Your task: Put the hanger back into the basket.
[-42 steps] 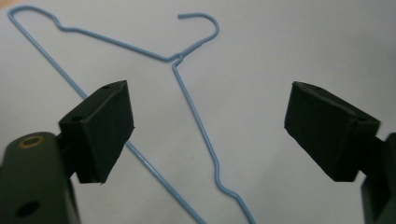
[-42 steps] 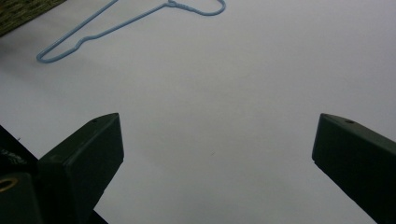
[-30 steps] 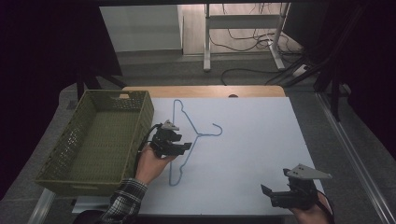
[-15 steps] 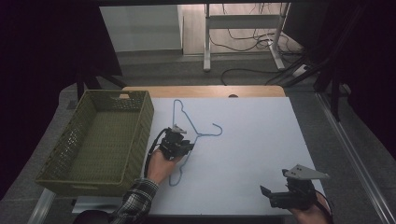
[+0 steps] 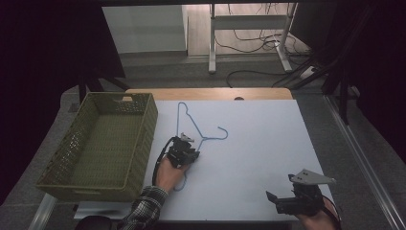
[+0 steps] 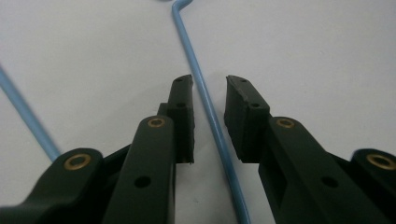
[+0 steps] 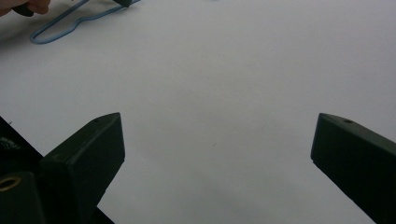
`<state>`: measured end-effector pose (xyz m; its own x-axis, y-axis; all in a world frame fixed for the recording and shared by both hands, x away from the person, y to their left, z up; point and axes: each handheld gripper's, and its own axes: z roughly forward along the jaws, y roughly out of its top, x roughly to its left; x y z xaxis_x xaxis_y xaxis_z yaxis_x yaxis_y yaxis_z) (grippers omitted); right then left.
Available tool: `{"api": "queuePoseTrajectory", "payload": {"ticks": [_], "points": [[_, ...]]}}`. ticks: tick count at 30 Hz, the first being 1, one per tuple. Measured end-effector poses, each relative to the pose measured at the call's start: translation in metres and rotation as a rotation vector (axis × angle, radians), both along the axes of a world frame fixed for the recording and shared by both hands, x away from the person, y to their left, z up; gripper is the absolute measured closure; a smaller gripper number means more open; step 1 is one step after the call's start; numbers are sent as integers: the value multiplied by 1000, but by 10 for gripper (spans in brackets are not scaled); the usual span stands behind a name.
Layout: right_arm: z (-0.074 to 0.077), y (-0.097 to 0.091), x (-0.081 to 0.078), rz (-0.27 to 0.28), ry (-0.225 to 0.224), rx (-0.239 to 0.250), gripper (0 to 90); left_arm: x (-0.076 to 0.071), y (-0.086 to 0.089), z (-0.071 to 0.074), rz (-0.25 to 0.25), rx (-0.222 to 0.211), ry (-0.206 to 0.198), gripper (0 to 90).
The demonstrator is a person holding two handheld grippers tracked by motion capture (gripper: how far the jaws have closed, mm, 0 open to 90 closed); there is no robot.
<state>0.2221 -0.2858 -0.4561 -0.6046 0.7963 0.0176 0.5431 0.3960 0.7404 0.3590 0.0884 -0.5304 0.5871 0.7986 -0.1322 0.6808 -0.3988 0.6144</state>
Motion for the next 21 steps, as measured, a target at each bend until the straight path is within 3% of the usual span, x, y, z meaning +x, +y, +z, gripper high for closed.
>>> {"api": "queuePoseTrajectory", "payload": {"ticks": [7,21], "points": [[0,1,0,1,0,-3,30,-3,-5,0,22,25,-13,799],[-1,1,0,2,2,-4,30,-4,-6,1,67,5,18,856]]}}
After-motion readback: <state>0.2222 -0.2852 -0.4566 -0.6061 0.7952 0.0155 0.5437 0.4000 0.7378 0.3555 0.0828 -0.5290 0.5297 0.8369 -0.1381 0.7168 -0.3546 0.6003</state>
